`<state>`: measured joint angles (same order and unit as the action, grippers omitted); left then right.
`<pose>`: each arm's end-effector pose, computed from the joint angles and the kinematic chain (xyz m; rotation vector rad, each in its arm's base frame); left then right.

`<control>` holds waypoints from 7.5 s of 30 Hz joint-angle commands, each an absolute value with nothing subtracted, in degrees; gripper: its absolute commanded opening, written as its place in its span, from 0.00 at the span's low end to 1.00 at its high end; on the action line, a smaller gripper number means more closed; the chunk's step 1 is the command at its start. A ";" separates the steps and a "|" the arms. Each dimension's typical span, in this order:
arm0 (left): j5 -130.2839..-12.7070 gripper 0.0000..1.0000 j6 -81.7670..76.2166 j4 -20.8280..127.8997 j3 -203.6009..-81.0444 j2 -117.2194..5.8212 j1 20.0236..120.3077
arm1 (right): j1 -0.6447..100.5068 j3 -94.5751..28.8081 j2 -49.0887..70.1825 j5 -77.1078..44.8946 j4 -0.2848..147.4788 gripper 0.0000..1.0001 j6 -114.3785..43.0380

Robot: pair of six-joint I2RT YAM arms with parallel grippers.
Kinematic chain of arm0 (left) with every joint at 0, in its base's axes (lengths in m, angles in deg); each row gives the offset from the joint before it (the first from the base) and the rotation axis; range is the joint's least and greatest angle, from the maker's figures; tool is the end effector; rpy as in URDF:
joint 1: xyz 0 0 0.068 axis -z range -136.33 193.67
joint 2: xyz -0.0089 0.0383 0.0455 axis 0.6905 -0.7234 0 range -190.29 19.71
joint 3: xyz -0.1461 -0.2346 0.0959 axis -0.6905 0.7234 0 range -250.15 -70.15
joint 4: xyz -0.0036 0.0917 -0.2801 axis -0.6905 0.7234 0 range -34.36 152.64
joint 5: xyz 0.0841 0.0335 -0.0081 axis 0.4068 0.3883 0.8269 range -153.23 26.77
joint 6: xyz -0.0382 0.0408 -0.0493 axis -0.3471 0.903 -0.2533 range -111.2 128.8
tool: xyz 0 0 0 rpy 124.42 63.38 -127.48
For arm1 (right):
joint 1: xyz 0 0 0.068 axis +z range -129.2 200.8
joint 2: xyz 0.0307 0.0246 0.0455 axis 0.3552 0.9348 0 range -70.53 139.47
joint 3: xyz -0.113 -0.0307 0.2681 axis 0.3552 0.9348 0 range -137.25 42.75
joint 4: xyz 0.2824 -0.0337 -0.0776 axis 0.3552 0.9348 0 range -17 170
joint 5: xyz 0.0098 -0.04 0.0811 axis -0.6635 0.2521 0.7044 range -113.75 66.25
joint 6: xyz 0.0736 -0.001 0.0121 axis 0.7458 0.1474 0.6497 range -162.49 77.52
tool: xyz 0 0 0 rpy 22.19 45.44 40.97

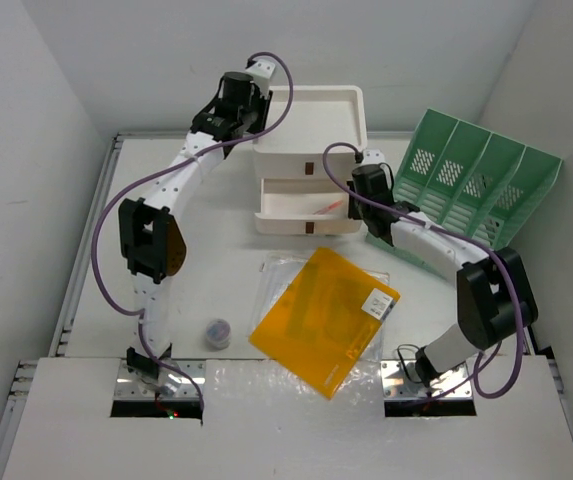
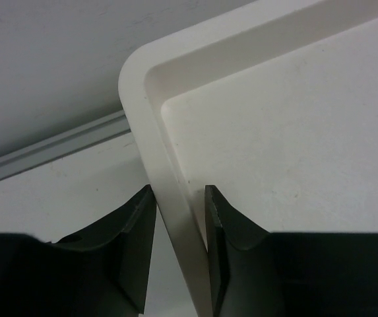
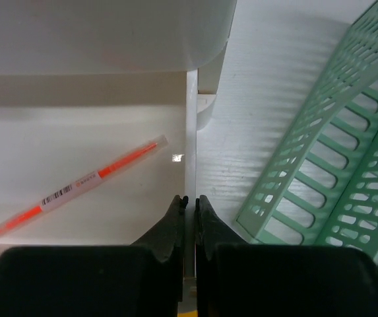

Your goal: Organize the desk

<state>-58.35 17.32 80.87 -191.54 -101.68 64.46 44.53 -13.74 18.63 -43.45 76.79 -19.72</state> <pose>0.5364 -0.1979 0.3582 0.4557 1.9575 -0.0511 0.3666 0.1380 0.2179 0.1710 2.1591 0.0853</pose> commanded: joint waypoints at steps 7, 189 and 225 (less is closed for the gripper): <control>-62.61 0.00 21.99 85.87 -189.95 -100.70 64.14 | 43.74 -18.86 20.87 -51.69 67.03 0.00 -12.53; -92.69 0.00 20.75 84.38 -163.50 -69.95 65.74 | 56.51 -8.32 0.76 -27.18 45.12 0.39 -16.63; -85.38 0.00 23.66 79.81 -160.07 -70.12 58.43 | 60.35 -24.13 34.49 -60.13 54.90 0.44 -18.13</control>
<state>-83.70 23.31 82.73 -160.08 -71.71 59.02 59.70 -21.08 34.19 -56.59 58.46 -17.08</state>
